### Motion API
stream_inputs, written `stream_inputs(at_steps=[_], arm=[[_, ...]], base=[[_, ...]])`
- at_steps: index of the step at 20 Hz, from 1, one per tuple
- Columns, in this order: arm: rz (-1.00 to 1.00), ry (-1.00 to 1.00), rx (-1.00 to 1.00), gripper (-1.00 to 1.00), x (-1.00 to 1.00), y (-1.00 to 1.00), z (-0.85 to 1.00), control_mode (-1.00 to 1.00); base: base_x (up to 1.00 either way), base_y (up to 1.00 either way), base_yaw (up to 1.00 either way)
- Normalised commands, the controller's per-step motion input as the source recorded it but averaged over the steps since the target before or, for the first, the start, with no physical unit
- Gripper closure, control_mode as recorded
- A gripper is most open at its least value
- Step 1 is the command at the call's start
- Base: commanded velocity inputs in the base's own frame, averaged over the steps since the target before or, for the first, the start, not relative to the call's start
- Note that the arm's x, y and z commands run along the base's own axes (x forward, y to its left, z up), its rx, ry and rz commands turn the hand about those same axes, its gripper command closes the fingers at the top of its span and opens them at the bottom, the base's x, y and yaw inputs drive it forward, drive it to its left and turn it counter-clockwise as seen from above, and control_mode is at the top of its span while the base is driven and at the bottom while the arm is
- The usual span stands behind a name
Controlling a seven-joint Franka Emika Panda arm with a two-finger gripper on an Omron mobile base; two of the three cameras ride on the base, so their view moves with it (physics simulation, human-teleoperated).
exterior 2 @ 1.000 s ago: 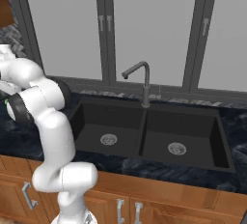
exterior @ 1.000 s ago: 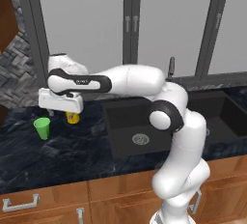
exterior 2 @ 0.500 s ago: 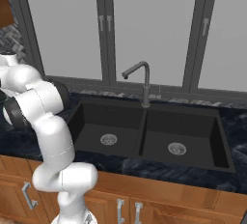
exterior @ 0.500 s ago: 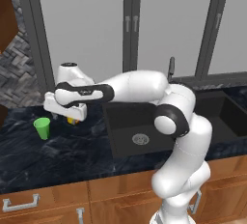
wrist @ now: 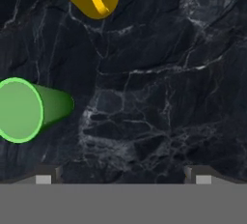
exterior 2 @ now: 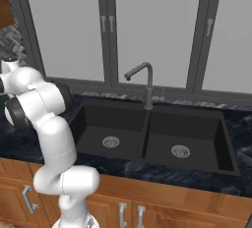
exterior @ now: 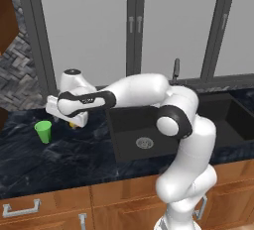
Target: Place the mug in the left basin and the cup in the right basin of the sink.
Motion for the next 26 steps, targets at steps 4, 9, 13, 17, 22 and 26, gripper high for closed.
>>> stream_inputs(at_steps=[4,9,13,17,22,26], arm=[[-0.01,0.0,0.0,-1.0,0.25,0.24,0.0,-1.0],[0.0,0.0,0.0,-1.0,0.19,0.25,0.0,-1.0],[0.0,0.0,0.0,-1.0,0.2,0.23,-0.05,-1.0],[0.0,0.0,0.0,-1.0,0.26,0.23,-0.11,-1.0],[0.0,0.0,-0.02,-1.0,0.26,0.21,-0.19,-1.0],[0.0,0.0,-0.02,-1.0,0.2,0.2,-0.25,-1.0]], base=[[0.0,0.0,0.0],[0.0,0.0,0.0],[0.0,0.0,0.0],[0.0,0.0,0.0],[0.0,0.0,0.0],[0.0,0.0,0.0]])
